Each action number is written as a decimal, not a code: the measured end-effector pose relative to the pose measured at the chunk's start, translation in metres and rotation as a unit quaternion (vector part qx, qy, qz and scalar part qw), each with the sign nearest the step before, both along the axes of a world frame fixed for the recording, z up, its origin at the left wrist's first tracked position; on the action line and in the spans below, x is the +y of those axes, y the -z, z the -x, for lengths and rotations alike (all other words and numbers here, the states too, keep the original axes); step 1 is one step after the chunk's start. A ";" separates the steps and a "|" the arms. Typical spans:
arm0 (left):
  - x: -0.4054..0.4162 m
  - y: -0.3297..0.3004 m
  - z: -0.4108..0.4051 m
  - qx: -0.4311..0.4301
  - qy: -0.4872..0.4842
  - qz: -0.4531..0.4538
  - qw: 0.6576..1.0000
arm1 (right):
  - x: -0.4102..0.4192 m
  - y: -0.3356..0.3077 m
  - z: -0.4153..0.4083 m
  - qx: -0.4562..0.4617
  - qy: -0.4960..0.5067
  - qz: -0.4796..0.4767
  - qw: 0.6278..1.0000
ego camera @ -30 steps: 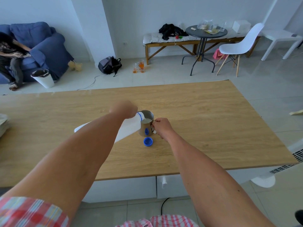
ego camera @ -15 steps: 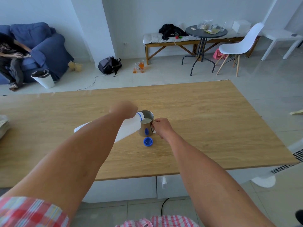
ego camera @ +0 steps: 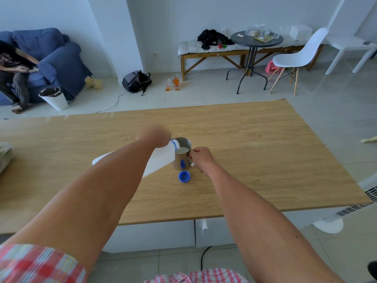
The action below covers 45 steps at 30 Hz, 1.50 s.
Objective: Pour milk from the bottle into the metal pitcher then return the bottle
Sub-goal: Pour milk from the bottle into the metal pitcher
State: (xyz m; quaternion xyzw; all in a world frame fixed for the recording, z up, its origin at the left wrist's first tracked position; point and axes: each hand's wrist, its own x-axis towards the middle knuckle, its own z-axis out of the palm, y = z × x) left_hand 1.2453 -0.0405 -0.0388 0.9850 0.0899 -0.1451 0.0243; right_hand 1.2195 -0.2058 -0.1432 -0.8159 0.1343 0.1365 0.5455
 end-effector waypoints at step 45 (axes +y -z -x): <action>0.000 0.002 -0.003 -0.002 0.003 0.004 1.000 | 0.000 0.000 -0.001 0.005 0.002 -0.009 1.000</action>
